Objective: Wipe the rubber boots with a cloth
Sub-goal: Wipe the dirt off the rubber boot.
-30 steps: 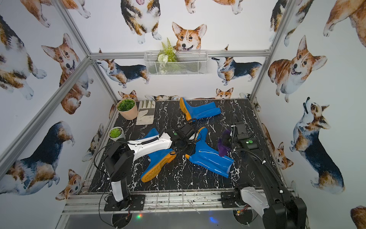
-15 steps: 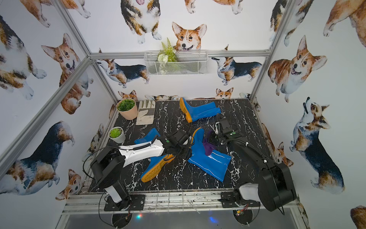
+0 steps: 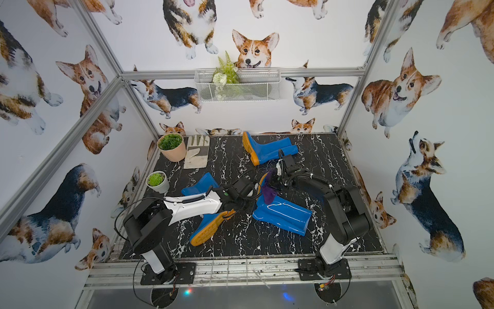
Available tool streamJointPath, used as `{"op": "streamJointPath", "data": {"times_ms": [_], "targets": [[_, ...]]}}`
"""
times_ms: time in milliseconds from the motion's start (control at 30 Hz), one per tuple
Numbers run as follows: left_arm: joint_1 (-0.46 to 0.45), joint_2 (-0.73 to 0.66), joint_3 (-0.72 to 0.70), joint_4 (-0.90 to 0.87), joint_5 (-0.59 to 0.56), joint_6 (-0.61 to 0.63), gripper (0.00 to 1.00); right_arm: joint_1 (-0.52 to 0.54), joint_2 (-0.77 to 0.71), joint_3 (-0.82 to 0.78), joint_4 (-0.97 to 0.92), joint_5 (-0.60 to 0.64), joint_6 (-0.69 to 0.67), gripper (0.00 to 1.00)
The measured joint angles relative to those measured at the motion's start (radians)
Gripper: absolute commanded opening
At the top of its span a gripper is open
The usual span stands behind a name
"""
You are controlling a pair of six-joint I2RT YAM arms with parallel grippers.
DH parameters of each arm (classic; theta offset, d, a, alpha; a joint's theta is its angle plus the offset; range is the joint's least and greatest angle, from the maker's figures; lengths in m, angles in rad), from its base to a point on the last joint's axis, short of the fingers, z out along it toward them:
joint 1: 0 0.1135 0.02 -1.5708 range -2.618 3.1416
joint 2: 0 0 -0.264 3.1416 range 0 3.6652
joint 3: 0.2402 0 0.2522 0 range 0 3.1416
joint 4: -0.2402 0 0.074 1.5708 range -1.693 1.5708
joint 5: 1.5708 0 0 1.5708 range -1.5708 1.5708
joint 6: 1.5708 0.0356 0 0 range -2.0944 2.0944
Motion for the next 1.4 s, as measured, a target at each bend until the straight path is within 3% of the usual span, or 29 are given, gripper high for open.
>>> {"op": "streamJointPath", "data": {"times_ms": [200,300,433,667,867,1100,1233,1400], "targets": [[0.010,-0.014,-0.042,0.065,0.018,-0.007,0.00,0.038,-0.154,-0.220,0.044,0.000,0.015,0.00],[0.014,-0.018,-0.055,0.087,0.034,-0.011,0.00,0.051,-0.216,-0.254,-0.001,0.005,0.027,0.00],[0.018,-0.013,-0.063,0.128,0.053,-0.026,0.00,0.019,-0.232,-0.150,-0.073,0.022,0.024,0.00],[0.019,-0.011,-0.064,0.140,0.061,-0.038,0.00,-0.072,-0.027,0.095,-0.077,0.025,-0.029,0.00],[0.031,-0.011,-0.066,0.143,0.078,-0.049,0.00,0.013,-0.026,0.044,-0.100,0.035,-0.031,0.00],[0.048,-0.016,-0.089,0.176,0.110,-0.060,0.00,0.122,-0.255,-0.191,-0.133,0.056,0.019,0.00],[0.054,-0.021,-0.104,0.199,0.128,-0.064,0.00,0.124,-0.309,-0.135,-0.158,0.073,0.023,0.00],[0.058,-0.021,-0.103,0.197,0.140,-0.062,0.00,0.130,-0.198,-0.005,-0.126,0.036,-0.041,0.00]]}}
